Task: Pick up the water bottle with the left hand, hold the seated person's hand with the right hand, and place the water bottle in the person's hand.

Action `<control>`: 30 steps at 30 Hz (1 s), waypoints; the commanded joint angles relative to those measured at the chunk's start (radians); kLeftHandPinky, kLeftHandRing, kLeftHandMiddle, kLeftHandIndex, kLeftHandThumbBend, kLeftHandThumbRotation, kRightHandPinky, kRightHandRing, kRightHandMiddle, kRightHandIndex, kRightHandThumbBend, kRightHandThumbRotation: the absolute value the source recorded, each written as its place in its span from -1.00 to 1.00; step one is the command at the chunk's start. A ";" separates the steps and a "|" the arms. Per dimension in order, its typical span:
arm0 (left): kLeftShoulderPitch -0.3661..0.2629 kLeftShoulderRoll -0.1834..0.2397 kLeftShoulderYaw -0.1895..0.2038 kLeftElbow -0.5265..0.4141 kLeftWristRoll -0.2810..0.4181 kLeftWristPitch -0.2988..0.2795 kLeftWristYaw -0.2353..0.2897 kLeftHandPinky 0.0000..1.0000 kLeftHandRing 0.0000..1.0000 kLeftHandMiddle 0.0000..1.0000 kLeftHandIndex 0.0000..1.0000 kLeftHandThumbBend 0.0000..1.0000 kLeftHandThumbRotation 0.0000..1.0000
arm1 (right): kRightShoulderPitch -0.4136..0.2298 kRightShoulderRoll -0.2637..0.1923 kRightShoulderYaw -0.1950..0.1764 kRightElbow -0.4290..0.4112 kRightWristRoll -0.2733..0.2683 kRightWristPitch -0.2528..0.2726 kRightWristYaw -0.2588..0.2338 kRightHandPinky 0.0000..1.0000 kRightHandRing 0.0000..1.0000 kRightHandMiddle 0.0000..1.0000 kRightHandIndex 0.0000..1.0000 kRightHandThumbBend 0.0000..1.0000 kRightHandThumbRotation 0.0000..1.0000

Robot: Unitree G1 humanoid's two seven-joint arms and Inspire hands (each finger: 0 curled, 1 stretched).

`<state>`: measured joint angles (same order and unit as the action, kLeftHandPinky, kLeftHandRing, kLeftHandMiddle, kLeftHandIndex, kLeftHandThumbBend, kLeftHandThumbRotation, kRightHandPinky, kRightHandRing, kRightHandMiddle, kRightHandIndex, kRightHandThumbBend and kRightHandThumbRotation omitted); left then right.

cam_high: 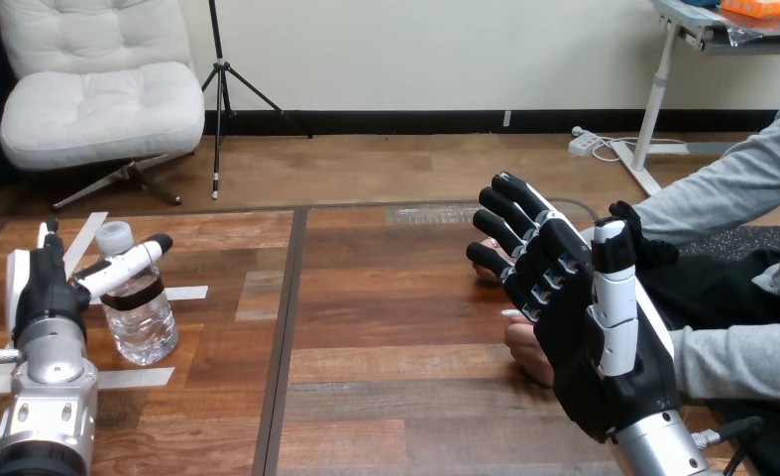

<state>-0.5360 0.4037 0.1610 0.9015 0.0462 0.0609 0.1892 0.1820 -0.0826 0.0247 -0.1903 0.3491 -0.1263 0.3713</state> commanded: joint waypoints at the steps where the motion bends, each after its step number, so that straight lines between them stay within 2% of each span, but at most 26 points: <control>1: -0.040 0.000 0.020 -0.003 -0.017 -0.051 -0.009 0.86 0.93 0.96 0.99 0.73 -0.38 | -0.057 -0.001 -0.011 -0.034 0.011 -0.008 0.006 0.80 0.89 0.86 0.82 0.52 1.00; 14: -0.039 -0.007 0.057 0.028 -0.085 -0.103 -0.080 0.92 0.96 0.99 1.00 0.78 -0.31 | -0.056 0.000 -0.008 -0.040 0.011 -0.003 0.002 0.80 0.89 0.87 0.82 0.53 1.00; 30: -0.052 -0.002 0.078 0.084 -0.125 -0.151 -0.159 1.00 1.00 1.00 1.00 0.87 -0.28 | -0.052 0.002 -0.006 -0.045 0.007 -0.003 -0.003 0.79 0.88 0.85 0.81 0.54 1.00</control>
<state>-0.5362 0.3923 0.2267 0.9700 -0.0704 -0.0528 0.0466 0.1821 -0.0824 0.0249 -0.1904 0.3511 -0.1263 0.3705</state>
